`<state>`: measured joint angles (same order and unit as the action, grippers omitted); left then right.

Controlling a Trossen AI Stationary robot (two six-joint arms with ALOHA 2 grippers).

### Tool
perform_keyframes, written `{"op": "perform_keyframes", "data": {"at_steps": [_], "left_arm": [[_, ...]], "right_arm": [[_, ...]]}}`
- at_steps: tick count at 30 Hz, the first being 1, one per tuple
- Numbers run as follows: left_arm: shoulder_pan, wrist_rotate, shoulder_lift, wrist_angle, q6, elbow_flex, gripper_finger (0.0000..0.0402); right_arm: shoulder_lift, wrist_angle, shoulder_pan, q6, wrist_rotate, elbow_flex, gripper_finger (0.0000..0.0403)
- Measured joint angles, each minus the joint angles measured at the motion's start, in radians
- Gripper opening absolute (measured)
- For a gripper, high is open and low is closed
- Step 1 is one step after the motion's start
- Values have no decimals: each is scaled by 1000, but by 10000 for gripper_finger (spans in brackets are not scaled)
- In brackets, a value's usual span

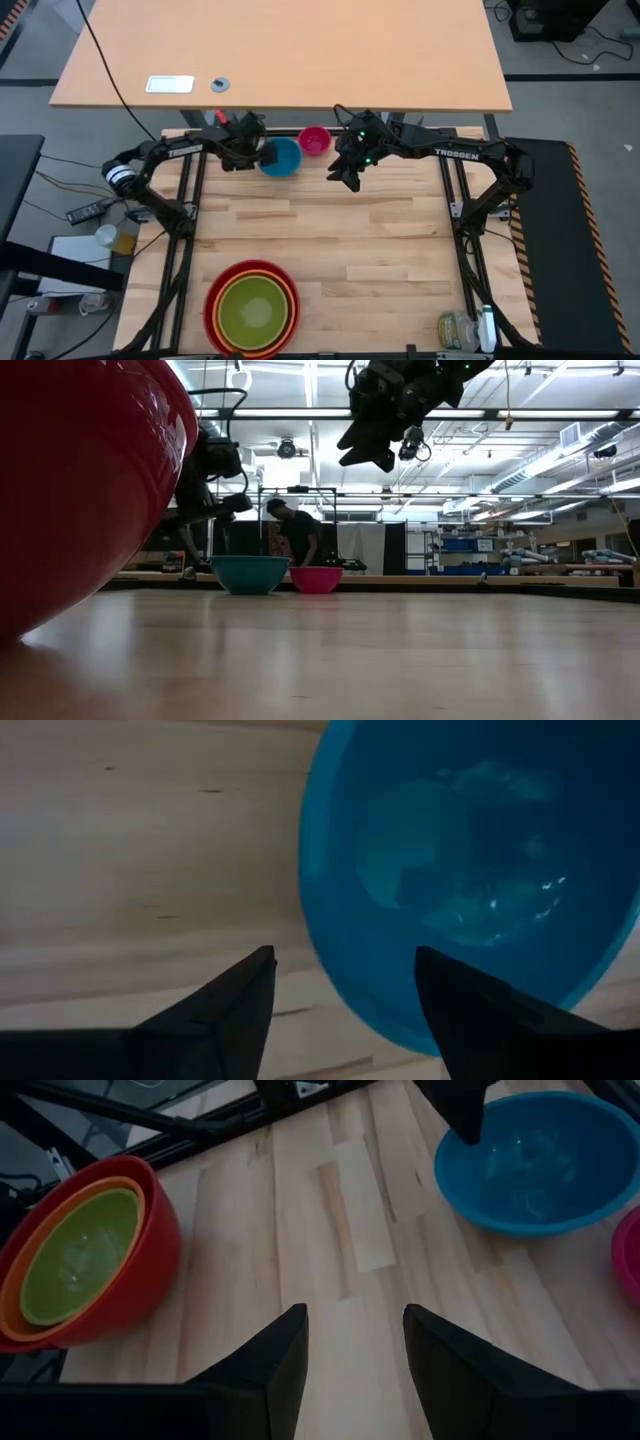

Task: Nest bowls inside each other
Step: Stack the blue bowl on top of the green bowl

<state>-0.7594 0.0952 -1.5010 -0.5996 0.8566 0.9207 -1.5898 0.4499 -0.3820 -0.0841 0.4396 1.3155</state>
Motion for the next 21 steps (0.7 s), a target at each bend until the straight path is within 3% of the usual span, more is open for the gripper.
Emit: {"op": "perform_keyframes", "data": {"at_steps": [10,21], "left_arm": [[35,-57,-51,1,10,2,197],[50,-86,-51,1,-7,2,39]], "right_arm": [[0,0,3,-3,7,0,173],[0,0,3,-21,8,0,173]]}}
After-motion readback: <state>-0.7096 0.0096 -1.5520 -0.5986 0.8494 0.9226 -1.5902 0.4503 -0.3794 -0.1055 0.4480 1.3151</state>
